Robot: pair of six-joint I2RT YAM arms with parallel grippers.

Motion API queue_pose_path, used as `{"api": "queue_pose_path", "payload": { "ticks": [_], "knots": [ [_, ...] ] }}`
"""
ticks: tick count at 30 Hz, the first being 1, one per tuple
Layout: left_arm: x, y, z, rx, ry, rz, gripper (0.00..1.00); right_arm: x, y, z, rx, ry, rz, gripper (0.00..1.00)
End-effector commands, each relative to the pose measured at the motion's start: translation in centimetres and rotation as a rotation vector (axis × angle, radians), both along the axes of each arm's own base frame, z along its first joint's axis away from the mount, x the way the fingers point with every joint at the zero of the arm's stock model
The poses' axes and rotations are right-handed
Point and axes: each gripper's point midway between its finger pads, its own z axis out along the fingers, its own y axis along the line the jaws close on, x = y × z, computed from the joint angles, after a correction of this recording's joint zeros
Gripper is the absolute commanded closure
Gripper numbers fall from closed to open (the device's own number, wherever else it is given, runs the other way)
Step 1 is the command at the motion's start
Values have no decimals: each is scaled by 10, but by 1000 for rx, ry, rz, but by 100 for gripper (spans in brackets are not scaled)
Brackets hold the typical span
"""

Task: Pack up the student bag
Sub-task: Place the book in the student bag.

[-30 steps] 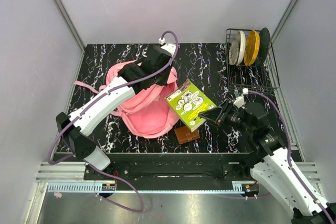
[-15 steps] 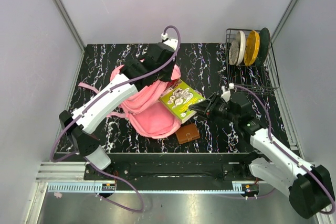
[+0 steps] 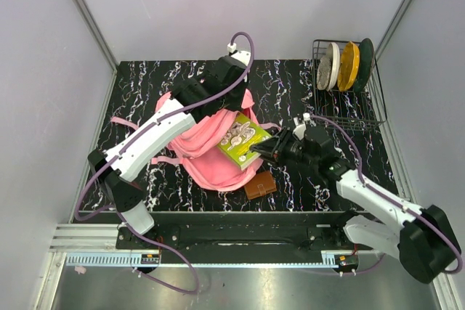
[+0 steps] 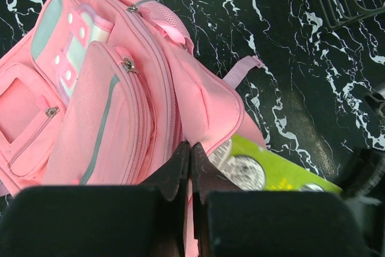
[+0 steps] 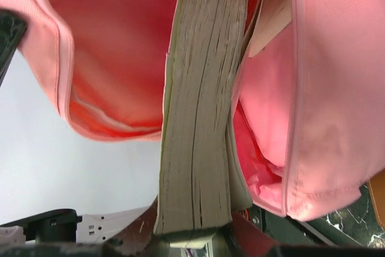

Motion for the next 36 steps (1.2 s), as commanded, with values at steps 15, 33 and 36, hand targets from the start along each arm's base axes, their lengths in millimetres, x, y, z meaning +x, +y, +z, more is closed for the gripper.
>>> {"api": "queue_pose_path", "payload": {
  "ticks": [15, 33, 36],
  "knots": [
    [-1, -23, 96, -260, -195, -17, 100, 132, 102, 23, 48, -216, -205, 100],
    [-6, -11, 90, -251, -209, -2, 100, 154, 140, -46, -78, -165, -218, 57],
    [-6, -4, 82, -232, -206, 21, 100, 147, 131, -45, -128, -190, -206, 38]
  ]
}}
